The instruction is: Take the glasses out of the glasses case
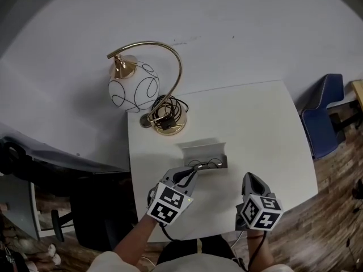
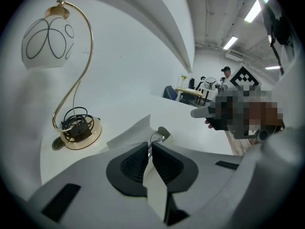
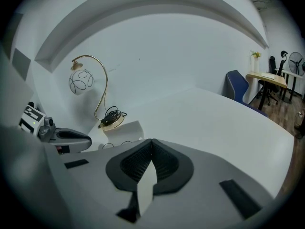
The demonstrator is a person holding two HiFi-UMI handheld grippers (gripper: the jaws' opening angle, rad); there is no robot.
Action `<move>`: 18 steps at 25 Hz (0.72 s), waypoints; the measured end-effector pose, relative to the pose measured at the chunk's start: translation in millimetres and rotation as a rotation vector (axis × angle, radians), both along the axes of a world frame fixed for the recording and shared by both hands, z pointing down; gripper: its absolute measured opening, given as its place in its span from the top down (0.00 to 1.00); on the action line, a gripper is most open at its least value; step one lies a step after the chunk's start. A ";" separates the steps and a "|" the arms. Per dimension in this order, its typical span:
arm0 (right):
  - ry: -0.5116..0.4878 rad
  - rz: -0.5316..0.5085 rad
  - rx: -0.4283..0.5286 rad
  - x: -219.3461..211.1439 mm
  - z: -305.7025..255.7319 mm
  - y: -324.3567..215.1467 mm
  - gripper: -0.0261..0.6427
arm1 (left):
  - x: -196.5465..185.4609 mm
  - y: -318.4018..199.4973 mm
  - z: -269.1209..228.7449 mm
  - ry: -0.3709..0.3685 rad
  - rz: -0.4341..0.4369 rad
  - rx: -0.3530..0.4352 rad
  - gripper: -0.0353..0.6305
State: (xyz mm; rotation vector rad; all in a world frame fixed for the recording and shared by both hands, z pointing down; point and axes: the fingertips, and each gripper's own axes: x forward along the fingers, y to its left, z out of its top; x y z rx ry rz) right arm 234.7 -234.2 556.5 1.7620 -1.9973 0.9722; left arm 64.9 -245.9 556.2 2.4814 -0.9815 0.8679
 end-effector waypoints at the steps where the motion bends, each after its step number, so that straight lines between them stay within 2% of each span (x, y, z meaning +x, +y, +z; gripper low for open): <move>1: 0.001 0.003 -0.002 0.7 0.8 0.6 0.91 | 0.7 0.8 0.1 0.002 0.013 -0.006 0.91; 4: -0.002 0.006 -0.010 -0.4 3.6 2.5 0.91 | 0.0 2.1 0.5 -0.015 0.042 -0.015 0.82; 12: -0.002 -0.001 -0.020 -3.8 6.9 4.9 0.91 | -2.5 0.1 1.2 -0.069 0.103 -0.021 0.82; 15: 0.000 0.002 -0.020 -2.8 6.7 6.1 0.91 | -0.5 -0.3 1.2 -0.078 0.139 -0.024 0.78; 18: 0.002 0.002 -0.022 -2.7 6.7 7.5 0.91 | 0.7 -0.8 3.5 -0.106 0.183 -0.024 0.78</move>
